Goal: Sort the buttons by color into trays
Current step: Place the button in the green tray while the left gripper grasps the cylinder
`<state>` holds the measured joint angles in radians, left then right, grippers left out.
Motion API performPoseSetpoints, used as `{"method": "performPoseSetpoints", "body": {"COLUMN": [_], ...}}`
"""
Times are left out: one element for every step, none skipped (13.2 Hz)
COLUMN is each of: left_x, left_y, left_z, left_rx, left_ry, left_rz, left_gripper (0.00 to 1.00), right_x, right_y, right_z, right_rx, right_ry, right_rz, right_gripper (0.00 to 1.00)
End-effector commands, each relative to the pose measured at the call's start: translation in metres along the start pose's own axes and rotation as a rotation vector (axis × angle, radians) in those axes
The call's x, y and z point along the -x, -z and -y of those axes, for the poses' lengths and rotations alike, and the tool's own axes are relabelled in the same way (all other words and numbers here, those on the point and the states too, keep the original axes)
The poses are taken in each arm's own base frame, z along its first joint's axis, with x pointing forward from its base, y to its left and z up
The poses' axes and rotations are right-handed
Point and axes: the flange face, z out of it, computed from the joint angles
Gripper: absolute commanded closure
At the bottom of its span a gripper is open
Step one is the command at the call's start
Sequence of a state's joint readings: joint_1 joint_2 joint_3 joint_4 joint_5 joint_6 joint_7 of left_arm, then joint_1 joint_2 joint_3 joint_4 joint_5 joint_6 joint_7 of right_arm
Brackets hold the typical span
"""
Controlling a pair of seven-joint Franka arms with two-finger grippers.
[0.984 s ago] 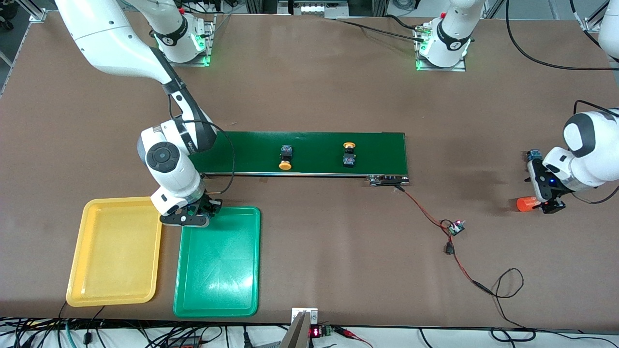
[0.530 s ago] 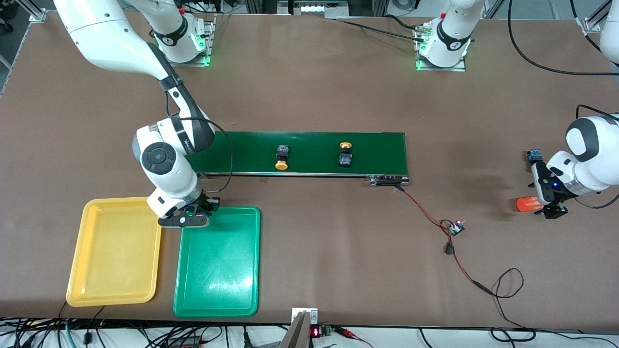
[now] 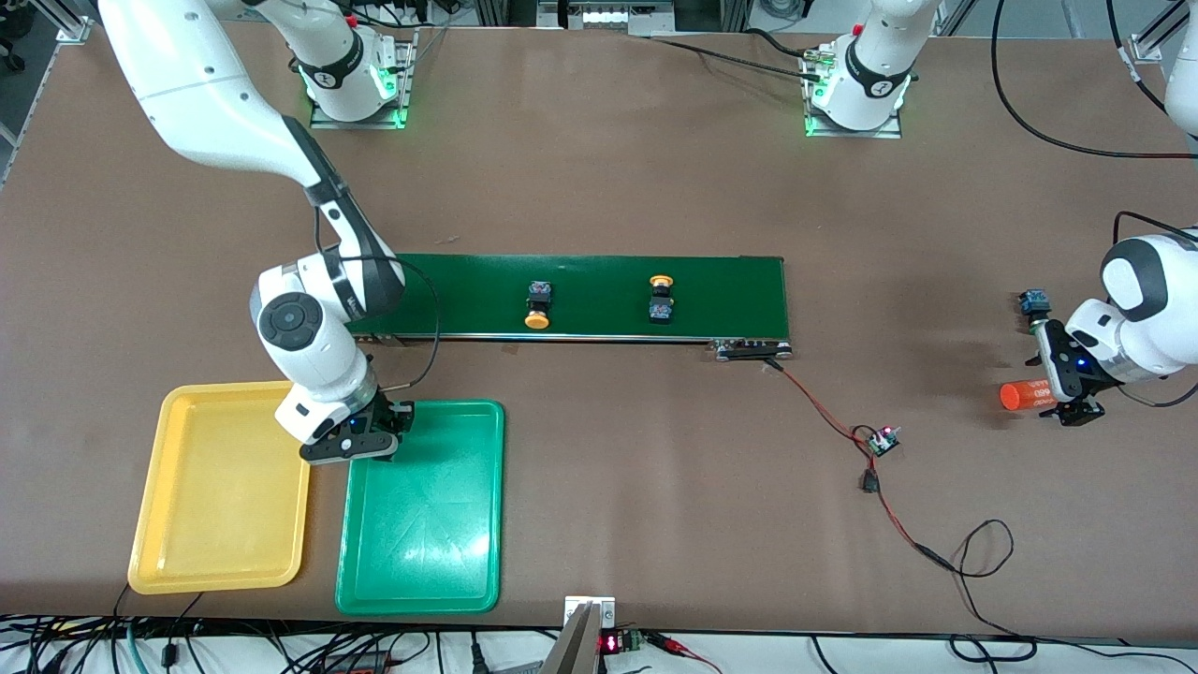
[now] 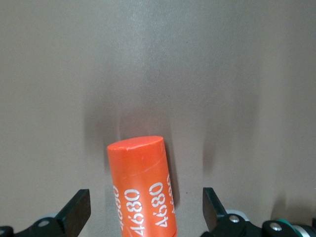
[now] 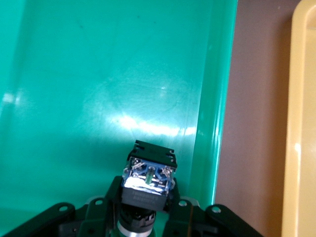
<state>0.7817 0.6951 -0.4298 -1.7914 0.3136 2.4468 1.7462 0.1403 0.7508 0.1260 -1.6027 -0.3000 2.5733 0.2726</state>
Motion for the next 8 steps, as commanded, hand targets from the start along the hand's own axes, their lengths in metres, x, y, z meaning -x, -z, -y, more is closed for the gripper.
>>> {"method": "performPoseSetpoints", "body": {"left_x": [0.002, 0.002, 0.001, 0.005, 0.006, 0.005, 0.004, 0.004], "left_y": [-0.003, -0.009, -0.014, -0.017, -0.017, -0.018, -0.019, -0.017], "left_z": [0.007, 0.005, 0.004, 0.002, 0.001, 0.002, 0.002, 0.003], "left_rx": [-0.007, -0.001, 0.006, 0.009, 0.009, 0.01, 0.01, 0.007], "left_ry": [-0.018, -0.02, -0.022, -0.016, -0.016, -0.021, -0.039, -0.058], "left_rz": [-0.012, -0.018, -0.025, -0.027, -0.027, -0.028, -0.028, -0.028], "left_gripper": [0.0, 0.0, 0.03, 0.03, 0.04, 0.08, 0.18, 0.41], "right_x": [-0.008, -0.008, -0.009, -0.008, -0.009, -0.01, -0.009, -0.009], "right_y": [-0.018, -0.017, -0.016, -0.017, -0.01, 0.007, 0.031, 0.072], "right_z": [0.001, 0.002, 0.002, 0.002, 0.005, 0.008, 0.019, 0.029], "right_rx": [-0.016, -0.017, -0.019, -0.02, -0.021, -0.01, 0.009, 0.003], "right_ry": [0.014, 0.011, 0.008, 0.007, 0.009, 0.0, -0.027, -0.07], "right_rz": [-0.029, -0.03, -0.032, -0.03, -0.026, 0.01, 0.086, 0.159], "right_gripper": [0.66, 0.39, 0.12, 0.0, 0.0, 0.0, 0.0, 0.0]}}
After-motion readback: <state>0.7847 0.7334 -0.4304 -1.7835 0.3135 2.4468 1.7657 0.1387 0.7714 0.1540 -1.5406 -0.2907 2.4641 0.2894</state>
